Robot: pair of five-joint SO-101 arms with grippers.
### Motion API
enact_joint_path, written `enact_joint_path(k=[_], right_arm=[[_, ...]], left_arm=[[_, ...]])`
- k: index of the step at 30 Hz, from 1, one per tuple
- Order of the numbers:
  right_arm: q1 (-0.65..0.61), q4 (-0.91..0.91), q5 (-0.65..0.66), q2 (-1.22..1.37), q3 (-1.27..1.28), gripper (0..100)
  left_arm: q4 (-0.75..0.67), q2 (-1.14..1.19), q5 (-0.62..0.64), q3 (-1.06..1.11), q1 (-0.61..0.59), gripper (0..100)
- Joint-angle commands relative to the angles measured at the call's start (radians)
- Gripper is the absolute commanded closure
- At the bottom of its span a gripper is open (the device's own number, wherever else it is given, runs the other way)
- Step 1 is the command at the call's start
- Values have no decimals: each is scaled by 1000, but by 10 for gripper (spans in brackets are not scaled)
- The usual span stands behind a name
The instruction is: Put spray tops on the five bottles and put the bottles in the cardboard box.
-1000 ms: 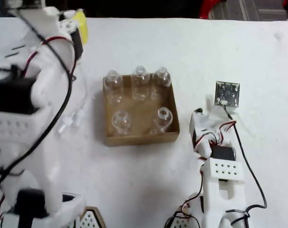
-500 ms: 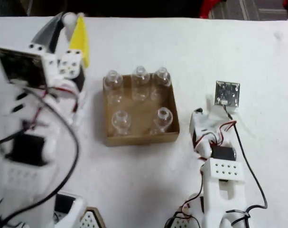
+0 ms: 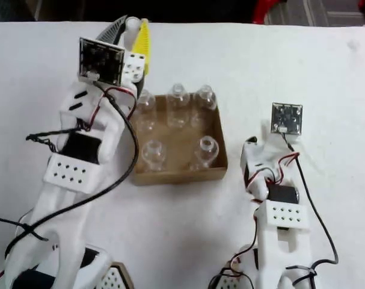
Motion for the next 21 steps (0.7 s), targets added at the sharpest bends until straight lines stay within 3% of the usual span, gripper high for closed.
enact_joint_path(k=[1,13,21], right_arm=[[-12,-21,34,1,-8,815],[-10,-22,40,-7,3,815],[-12,-22,41,-7,3,815]], left_arm=[[-34,10,-8,-57,13,979],[-38,12,-9,-46,39,979],[-190,12,-11,58,31,979]])
